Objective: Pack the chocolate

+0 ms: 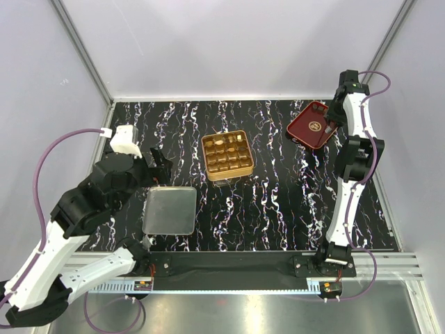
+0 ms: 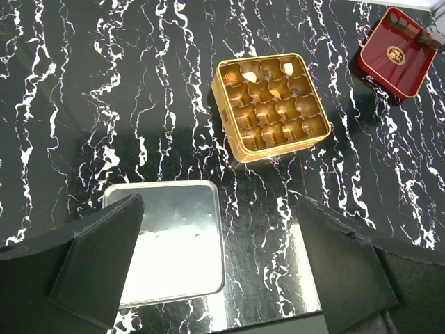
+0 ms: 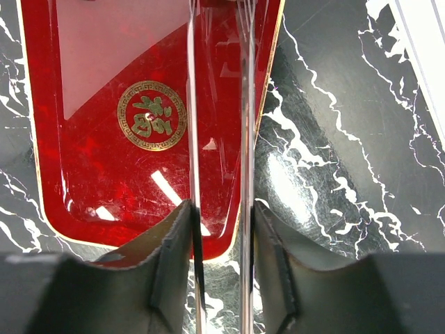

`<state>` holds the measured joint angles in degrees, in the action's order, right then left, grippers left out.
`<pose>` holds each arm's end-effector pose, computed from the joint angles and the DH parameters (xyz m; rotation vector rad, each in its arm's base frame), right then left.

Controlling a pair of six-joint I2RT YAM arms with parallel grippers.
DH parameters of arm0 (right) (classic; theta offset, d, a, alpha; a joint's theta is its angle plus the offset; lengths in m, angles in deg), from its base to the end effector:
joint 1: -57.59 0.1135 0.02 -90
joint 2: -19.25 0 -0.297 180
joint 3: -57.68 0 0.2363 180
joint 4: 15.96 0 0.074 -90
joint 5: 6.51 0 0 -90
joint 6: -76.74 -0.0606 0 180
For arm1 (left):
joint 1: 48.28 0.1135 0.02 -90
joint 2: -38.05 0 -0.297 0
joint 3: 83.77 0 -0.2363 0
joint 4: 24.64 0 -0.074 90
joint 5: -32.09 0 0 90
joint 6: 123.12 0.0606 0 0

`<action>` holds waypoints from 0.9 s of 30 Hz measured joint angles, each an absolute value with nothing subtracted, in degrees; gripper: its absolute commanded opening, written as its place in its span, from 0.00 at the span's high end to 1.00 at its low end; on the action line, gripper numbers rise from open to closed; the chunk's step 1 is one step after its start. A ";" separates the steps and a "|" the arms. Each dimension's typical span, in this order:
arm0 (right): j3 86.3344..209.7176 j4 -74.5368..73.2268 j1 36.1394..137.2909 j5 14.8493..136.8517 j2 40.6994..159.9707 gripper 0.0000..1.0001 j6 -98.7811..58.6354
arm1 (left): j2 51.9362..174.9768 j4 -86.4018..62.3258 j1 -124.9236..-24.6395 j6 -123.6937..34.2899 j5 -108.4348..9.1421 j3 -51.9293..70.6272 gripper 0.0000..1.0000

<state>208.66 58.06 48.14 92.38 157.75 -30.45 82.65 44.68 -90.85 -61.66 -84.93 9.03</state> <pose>0.5281 -0.0974 0.2437 0.6568 2.5490 -0.1591 0.0899 -0.0452 0.4244 -0.0490 1.9966 -0.3217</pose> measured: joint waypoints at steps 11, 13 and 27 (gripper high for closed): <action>204.55 57.21 48.14 90.87 156.94 0.64 -29.97 | 81.25 44.65 -90.85 -61.24 -87.12 9.03 0.01; 203.74 57.25 48.14 90.37 156.09 0.64 -29.97 | 80.97 44.59 -90.85 -60.94 -88.17 9.03 0.01; 194.87 58.58 48.18 82.45 143.57 0.66 -30.19 | 80.33 41.99 -90.85 -59.12 -90.22 10.78 0.01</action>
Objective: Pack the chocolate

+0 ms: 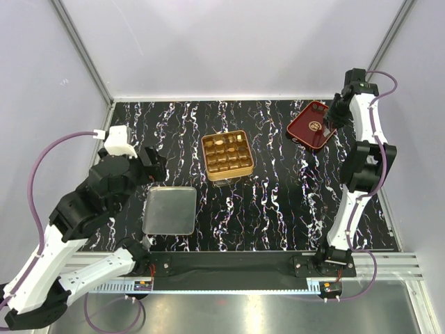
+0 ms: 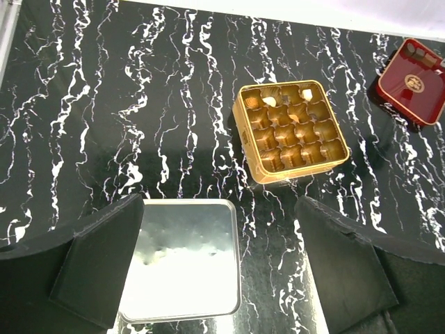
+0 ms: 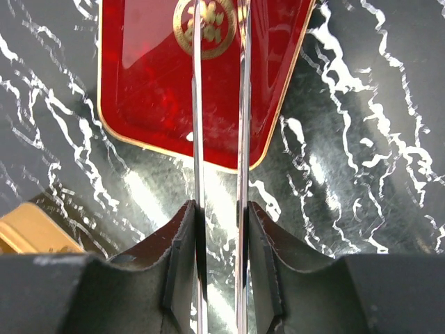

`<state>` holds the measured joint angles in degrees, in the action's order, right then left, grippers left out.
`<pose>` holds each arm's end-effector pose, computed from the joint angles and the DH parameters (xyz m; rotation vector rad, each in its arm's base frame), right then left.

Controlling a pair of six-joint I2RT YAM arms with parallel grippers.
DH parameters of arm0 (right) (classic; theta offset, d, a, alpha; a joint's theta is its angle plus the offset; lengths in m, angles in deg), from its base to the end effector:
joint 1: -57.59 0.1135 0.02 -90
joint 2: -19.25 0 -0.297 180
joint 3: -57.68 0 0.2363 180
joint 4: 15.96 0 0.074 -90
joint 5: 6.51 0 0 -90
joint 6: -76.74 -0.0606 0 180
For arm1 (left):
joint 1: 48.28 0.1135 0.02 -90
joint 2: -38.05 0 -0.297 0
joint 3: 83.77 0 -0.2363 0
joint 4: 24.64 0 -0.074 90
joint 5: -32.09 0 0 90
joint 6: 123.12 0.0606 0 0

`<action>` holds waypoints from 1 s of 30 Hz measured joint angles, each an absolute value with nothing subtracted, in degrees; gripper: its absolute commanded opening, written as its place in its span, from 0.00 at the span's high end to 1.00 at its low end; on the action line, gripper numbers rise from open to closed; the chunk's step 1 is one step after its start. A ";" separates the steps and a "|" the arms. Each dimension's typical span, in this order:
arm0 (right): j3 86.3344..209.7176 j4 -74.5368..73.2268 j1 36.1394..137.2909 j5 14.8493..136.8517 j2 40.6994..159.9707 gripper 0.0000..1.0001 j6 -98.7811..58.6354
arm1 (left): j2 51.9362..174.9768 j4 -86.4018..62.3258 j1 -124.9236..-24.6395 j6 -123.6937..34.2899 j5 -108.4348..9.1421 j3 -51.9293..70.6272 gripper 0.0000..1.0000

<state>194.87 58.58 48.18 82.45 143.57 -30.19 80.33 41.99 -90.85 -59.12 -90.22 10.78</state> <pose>0.4754 -0.0777 0.2930 0.5975 2.5803 0.0678 0.0863 -0.0353 0.4251 -0.0830 1.9198 -0.2459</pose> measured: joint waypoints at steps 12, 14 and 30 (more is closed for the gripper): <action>186.93 57.38 48.92 78.21 139.70 0.66 -31.04 | 91.63 41.46 -90.21 -59.84 -91.36 9.97 0.01; 183.39 55.89 49.18 77.86 138.04 0.66 -31.24 | 92.16 39.76 -90.13 -60.54 -90.57 12.75 0.01; 166.17 49.03 73.80 78.32 115.55 0.66 -32.22 | 87.02 32.76 -88.97 -60.63 -80.93 25.88 0.01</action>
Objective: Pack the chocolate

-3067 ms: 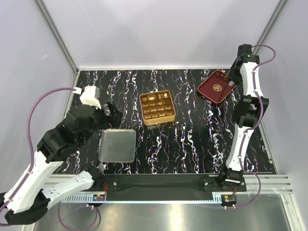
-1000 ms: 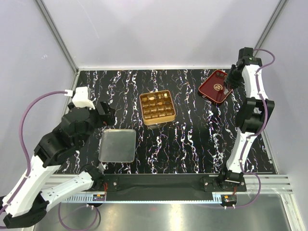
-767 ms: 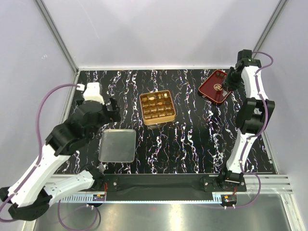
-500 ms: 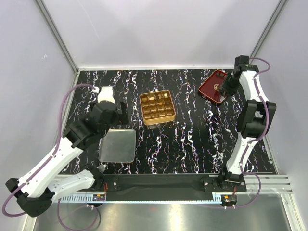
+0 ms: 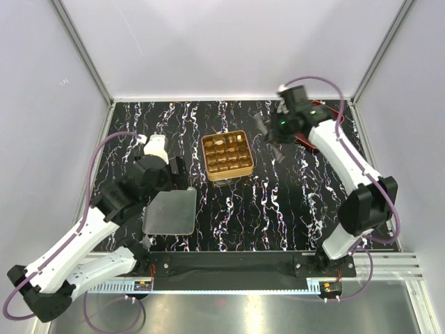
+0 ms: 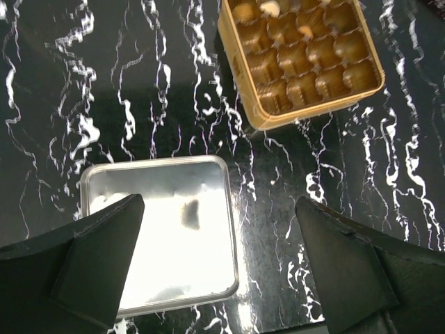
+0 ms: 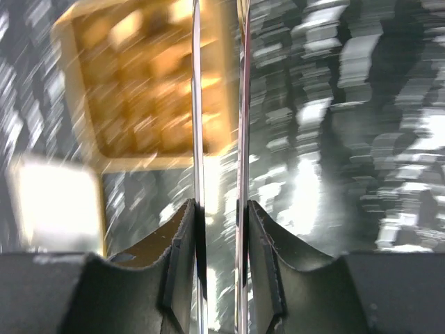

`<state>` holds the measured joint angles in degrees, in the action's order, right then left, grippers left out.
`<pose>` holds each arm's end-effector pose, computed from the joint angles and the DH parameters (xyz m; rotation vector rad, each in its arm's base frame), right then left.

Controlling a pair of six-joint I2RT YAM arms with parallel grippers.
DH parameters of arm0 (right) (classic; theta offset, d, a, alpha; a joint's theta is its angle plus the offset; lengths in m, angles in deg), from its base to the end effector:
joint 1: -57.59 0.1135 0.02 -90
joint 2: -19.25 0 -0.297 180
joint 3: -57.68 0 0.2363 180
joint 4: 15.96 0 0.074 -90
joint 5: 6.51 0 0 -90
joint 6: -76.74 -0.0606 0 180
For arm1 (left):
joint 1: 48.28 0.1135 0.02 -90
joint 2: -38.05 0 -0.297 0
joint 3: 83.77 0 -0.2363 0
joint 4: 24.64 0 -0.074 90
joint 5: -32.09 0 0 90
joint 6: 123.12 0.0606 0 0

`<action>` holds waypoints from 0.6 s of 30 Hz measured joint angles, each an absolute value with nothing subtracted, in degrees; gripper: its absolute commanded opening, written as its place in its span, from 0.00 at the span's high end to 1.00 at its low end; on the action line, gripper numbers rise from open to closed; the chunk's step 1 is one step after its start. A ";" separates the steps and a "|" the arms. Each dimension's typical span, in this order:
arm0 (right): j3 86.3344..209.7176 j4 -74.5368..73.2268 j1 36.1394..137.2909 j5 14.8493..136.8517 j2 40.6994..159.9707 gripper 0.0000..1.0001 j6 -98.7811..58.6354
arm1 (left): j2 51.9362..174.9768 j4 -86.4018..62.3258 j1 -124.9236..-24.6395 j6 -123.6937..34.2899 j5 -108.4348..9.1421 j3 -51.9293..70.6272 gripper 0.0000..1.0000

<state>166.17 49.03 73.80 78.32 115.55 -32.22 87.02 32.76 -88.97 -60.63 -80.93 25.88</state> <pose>0.3488 0.1071 0.3516 0.0222 2.5250 0.3654 0.1292 -0.0798 0.3474 0.0251 2.1530 -0.2504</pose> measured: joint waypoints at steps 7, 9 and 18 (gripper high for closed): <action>161.43 47.06 89.16 77.82 111.63 0.65 -33.99 | 79.87 28.50 -88.77 -55.86 -80.13 33.25 0.01; 160.51 46.43 90.78 77.95 111.85 0.65 -34.62 | 79.33 28.50 -88.77 -55.01 -79.62 34.32 0.01; 160.42 43.02 96.05 78.85 117.23 0.63 -36.24 | 79.06 28.04 -88.77 -52.74 -76.02 34.51 0.01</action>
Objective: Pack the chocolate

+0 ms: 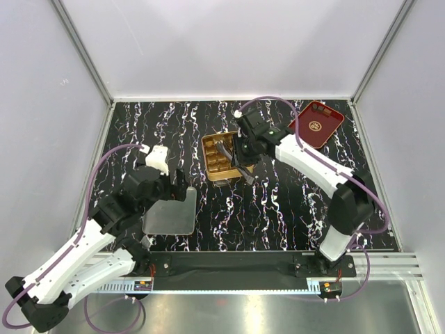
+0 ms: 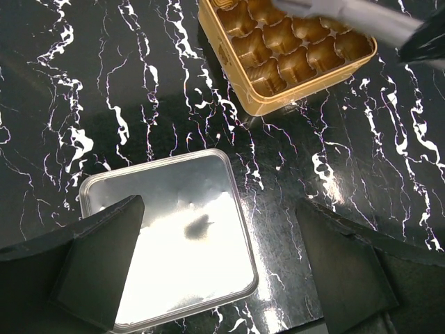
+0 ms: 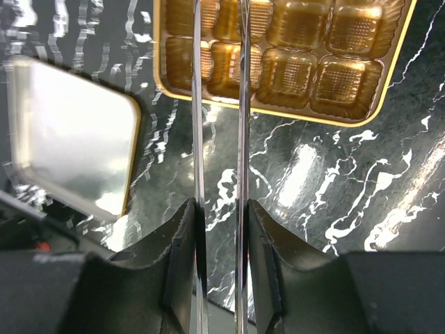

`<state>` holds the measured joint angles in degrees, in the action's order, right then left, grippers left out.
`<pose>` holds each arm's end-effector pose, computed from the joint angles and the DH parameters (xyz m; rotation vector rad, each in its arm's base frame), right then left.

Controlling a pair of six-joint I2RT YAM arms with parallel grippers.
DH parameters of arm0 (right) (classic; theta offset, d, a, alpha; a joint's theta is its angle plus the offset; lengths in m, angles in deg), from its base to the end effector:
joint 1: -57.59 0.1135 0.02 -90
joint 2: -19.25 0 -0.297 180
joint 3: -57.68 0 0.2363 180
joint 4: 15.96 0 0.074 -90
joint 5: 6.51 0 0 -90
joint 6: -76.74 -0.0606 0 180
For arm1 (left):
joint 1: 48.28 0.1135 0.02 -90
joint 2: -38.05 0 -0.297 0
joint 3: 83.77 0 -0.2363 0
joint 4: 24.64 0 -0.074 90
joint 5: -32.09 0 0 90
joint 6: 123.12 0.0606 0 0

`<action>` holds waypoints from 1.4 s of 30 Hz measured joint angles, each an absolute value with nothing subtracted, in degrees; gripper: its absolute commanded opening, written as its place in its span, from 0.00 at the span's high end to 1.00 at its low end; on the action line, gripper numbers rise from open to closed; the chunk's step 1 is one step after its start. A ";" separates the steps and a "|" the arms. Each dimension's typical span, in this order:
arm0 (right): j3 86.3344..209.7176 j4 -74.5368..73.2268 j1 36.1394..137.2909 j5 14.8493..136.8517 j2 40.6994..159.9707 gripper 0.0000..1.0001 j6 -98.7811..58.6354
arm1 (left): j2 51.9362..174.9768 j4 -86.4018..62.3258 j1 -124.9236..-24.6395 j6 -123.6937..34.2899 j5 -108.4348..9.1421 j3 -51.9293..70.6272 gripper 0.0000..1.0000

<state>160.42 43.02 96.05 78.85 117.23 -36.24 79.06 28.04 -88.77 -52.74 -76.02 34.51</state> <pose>0.2908 0.2373 0.3182 -0.3834 2.5685 0.5186 0.1100 -0.0691 0.3223 0.1981 2.1025 -0.2942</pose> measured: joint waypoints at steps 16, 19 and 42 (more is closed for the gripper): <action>162.32 41.84 97.84 84.57 123.11 0.60 -36.44 | 73.99 28.59 -88.77 -52.35 -75.47 36.22 0.01; 163.61 41.88 97.90 84.97 123.74 0.59 -36.44 | 73.99 28.72 -88.77 -52.35 -75.36 36.26 0.01; 168.51 44.00 99.04 88.51 127.15 0.50 -36.42 | 72.90 28.96 -88.77 -52.35 -75.05 36.31 0.01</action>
<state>168.51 44.00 99.04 88.51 127.15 -36.42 72.90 28.96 -88.77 -52.35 -75.05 36.31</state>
